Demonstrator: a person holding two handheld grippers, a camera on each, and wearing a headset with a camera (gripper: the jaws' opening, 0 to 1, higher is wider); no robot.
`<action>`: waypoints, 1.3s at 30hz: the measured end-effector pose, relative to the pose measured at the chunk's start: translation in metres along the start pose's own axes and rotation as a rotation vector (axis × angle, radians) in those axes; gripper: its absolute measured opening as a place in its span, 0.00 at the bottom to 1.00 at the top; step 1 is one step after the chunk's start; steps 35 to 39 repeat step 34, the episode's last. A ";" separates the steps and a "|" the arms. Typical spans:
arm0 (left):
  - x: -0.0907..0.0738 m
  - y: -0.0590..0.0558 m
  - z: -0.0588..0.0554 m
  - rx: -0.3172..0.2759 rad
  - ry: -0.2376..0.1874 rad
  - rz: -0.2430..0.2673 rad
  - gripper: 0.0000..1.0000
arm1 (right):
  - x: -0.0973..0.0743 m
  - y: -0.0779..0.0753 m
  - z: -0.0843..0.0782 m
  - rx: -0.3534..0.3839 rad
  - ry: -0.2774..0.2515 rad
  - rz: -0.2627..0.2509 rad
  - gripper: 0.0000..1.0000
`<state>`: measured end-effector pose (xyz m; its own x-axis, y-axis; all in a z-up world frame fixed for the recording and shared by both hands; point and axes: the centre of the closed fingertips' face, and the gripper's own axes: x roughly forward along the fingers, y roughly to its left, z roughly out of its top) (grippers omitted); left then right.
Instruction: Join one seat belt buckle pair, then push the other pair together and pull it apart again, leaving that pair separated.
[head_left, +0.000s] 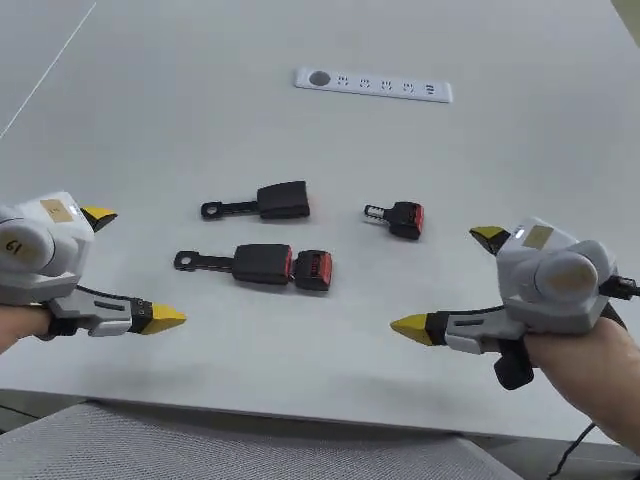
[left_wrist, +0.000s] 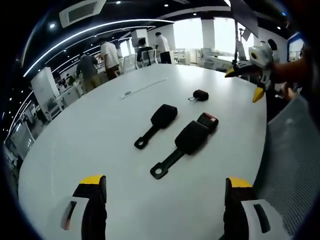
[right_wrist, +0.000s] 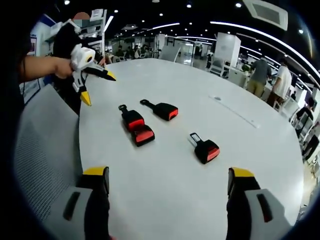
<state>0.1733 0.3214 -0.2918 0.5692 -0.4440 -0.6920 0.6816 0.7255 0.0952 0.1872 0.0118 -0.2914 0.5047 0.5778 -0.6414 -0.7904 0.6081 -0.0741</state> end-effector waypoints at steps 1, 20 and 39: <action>-0.004 0.000 0.000 -0.015 -0.010 0.007 1.00 | -0.002 0.001 0.002 0.000 -0.001 -0.003 1.00; -0.024 -0.002 0.006 -0.112 -0.096 0.038 1.00 | -0.010 0.009 0.009 0.053 -0.041 -0.039 1.00; -0.023 -0.009 0.008 -0.092 -0.081 0.038 1.00 | -0.015 0.013 0.005 0.066 -0.033 -0.057 1.00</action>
